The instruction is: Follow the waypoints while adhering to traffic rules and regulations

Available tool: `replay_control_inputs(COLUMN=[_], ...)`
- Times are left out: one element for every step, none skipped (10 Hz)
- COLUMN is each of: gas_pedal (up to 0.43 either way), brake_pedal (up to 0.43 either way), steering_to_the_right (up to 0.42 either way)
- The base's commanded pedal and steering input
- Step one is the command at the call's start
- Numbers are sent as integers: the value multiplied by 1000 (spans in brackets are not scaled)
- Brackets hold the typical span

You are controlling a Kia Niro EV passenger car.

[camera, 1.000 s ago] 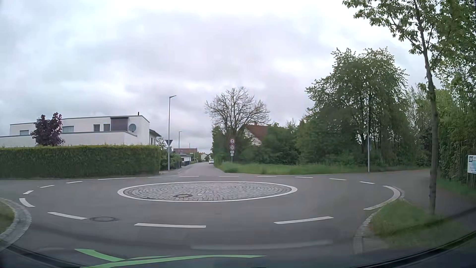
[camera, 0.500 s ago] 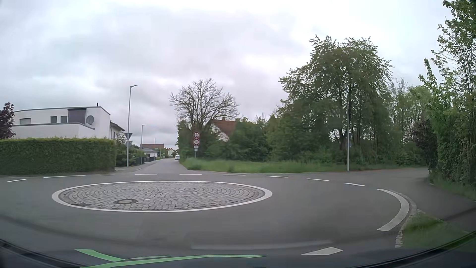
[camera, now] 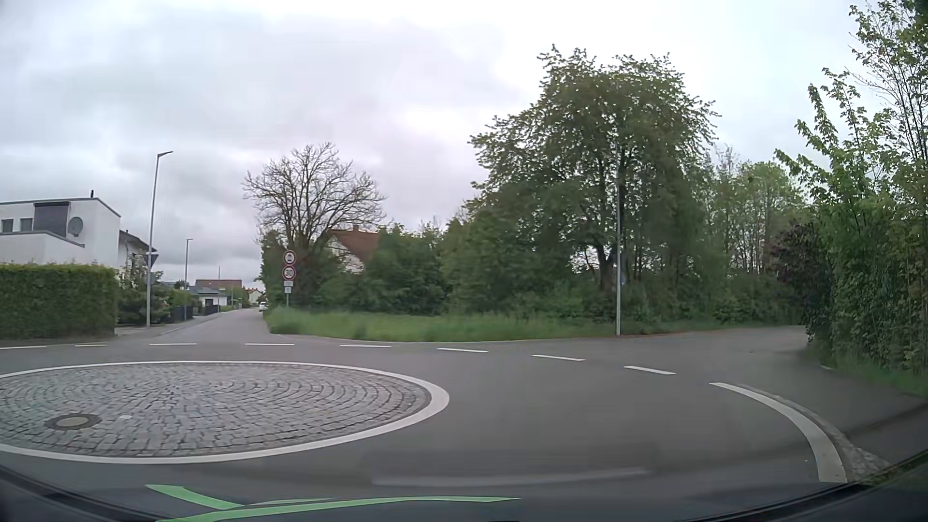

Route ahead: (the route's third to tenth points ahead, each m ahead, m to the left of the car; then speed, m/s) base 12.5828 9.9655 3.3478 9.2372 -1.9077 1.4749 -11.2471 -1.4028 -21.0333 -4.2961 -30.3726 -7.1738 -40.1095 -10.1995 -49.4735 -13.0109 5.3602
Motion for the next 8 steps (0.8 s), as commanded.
replay_control_inputs(gas_pedal=[0, 0, 0, 0, 0, 0, 0, 0], brake_pedal=[104, 98, 98, 98, 98, 98, 98, 91], steering_to_the_right=[217, 212, 202, 184, 151, 110, 76, 28])
